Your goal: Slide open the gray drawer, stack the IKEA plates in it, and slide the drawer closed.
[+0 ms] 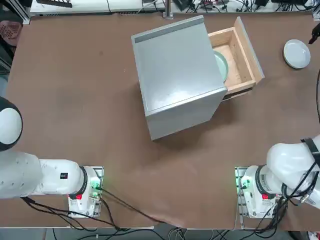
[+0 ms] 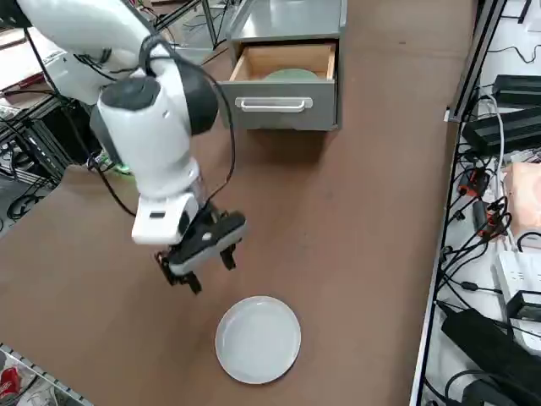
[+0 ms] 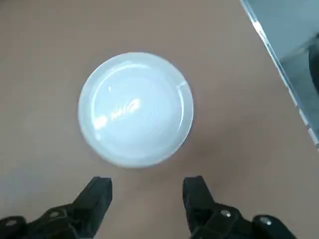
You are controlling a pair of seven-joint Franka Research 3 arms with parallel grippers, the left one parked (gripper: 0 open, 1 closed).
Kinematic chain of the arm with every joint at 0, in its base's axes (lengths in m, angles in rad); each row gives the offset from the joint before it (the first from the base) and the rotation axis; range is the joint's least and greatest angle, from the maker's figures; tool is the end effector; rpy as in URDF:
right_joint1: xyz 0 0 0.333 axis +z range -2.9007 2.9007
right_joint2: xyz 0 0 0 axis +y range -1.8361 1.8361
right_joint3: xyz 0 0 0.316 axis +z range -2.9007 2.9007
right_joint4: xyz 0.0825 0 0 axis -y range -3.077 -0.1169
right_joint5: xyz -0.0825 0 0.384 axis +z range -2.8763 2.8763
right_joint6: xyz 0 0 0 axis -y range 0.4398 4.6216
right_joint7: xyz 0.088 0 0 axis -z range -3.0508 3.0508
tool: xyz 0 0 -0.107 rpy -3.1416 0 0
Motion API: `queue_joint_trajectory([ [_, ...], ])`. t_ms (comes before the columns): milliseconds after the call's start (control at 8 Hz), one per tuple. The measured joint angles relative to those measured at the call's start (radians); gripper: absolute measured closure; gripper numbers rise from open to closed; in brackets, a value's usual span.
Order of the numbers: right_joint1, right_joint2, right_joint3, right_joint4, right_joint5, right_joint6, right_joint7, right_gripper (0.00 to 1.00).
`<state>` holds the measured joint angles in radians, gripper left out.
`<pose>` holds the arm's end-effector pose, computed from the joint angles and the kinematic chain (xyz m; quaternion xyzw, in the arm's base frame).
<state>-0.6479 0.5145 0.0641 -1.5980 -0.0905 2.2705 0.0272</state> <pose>0.5815 -0.3945 0.3490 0.9565 -0.2797 0.0706 0.0425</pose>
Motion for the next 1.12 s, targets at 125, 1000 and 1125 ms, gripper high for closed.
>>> queue_joint_trajectory([
  [125, -0.010, 0.044, 0.001, 0.000, 0.002, 0.073, 0.102, 0.15],
  [1000, -0.081, 0.234, 0.001, -0.009, 0.007, 0.339, 0.405, 0.16],
  [1125, -0.081, 0.245, 0.002, -0.013, 0.008, 0.358, 0.421, 0.18],
])
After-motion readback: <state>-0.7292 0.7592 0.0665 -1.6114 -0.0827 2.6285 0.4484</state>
